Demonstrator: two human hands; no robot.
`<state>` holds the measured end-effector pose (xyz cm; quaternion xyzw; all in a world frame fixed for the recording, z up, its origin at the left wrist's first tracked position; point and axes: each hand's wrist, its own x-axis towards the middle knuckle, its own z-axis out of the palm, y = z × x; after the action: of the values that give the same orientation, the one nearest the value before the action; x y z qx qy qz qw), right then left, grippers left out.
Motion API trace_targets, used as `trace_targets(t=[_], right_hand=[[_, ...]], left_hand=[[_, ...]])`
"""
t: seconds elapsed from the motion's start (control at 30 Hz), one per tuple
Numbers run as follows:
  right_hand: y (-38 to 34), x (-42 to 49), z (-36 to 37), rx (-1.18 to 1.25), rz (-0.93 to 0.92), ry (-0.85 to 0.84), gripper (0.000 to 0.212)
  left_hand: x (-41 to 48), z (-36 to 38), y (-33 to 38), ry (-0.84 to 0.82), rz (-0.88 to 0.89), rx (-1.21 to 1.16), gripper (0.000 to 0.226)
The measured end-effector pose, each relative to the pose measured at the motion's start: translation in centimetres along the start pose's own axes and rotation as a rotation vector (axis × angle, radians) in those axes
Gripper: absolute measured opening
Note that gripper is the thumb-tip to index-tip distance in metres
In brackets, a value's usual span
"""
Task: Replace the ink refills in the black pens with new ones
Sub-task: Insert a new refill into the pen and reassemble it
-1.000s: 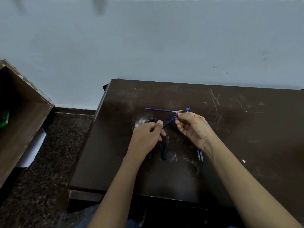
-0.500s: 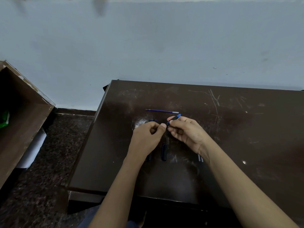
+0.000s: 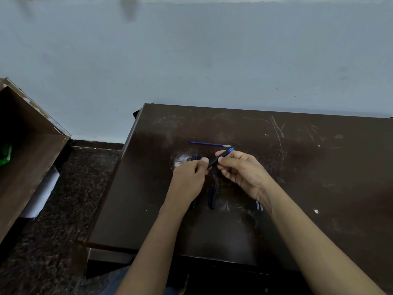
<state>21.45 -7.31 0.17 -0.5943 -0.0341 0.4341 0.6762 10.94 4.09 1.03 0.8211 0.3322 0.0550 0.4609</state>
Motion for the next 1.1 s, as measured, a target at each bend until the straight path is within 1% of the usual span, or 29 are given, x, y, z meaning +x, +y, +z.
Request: trace_targets(t=[0.03,0.17,0.2,0.23,0.33,0.37,0.4,0.47,0.53,0.6,0.67,0.7,0.77,0.87,0.93,1.03,1.1], right_hand=[[0.04,0.03,0.00,0.002,-0.002,0.002,0.028],[0.13,0.13,-0.01,0.000,-0.001,0.005,0.029],[0.14,0.14,-0.01,0.003,-0.002,0.004,0.030],[0.13,0.15,0.00,0.007,-0.003,0.003,0.031],[0.17,0.23,-0.03,0.009,-0.004,0.003,0.029],[0.17,0.23,-0.02,0.009,-0.003,0.003,0.028],[0.18,0.24,-0.03,0.006,-0.001,0.002,0.026],[0.21,0.21,-0.06,0.001,0.000,-0.001,0.024],[0.22,0.18,-0.03,0.004,-0.001,-0.004,0.030],[0.21,0.18,0.01,0.002,0.000,-0.007,0.032],[0.19,0.16,0.07,-0.001,0.000,-0.009,0.029],[0.17,0.15,0.08,-0.001,0.001,-0.009,0.026],[0.16,0.13,0.04,0.000,0.000,-0.006,0.025],[0.14,0.07,0.02,0.002,-0.002,-0.004,0.031],[0.12,0.06,0.07,0.003,-0.003,-0.007,0.030],[0.10,0.03,0.23,-0.001,0.000,-0.005,0.019],[0.10,0.00,0.25,-0.002,-0.004,-0.008,0.014]], left_hand=[[-0.02,-0.03,0.09,-0.013,-0.005,-0.007,0.036],[-0.13,-0.18,-0.08,-0.005,0.046,-0.008,0.012],[-0.15,-0.21,-0.12,0.000,0.049,-0.015,0.009],[-0.20,-0.14,-0.09,-0.001,0.043,-0.024,0.010],[-0.10,0.05,0.17,-0.037,-0.029,-0.075,0.031],[-0.09,0.01,0.28,-0.052,-0.049,-0.097,0.033],[-0.11,-0.03,0.33,-0.061,-0.045,-0.092,0.031],[-0.13,-0.07,0.22,-0.045,0.006,-0.037,0.020],[-0.13,-0.13,-0.05,0.010,0.042,-0.029,0.008],[-0.15,0.03,-0.11,0.036,0.037,-0.055,0.015],[-0.06,0.13,0.02,0.017,-0.006,-0.062,0.031],[-0.01,0.11,0.09,-0.002,-0.025,-0.083,0.035],[-0.03,0.08,0.04,-0.028,-0.009,-0.086,0.030],[-0.16,-0.02,-0.14,0.024,0.052,-0.049,0.010],[-0.12,0.03,-0.14,0.052,0.047,-0.058,0.012],[0.14,0.19,0.22,-0.005,-0.059,-0.087,0.033],[0.18,0.19,0.19,-0.034,-0.058,-0.096,0.034]])
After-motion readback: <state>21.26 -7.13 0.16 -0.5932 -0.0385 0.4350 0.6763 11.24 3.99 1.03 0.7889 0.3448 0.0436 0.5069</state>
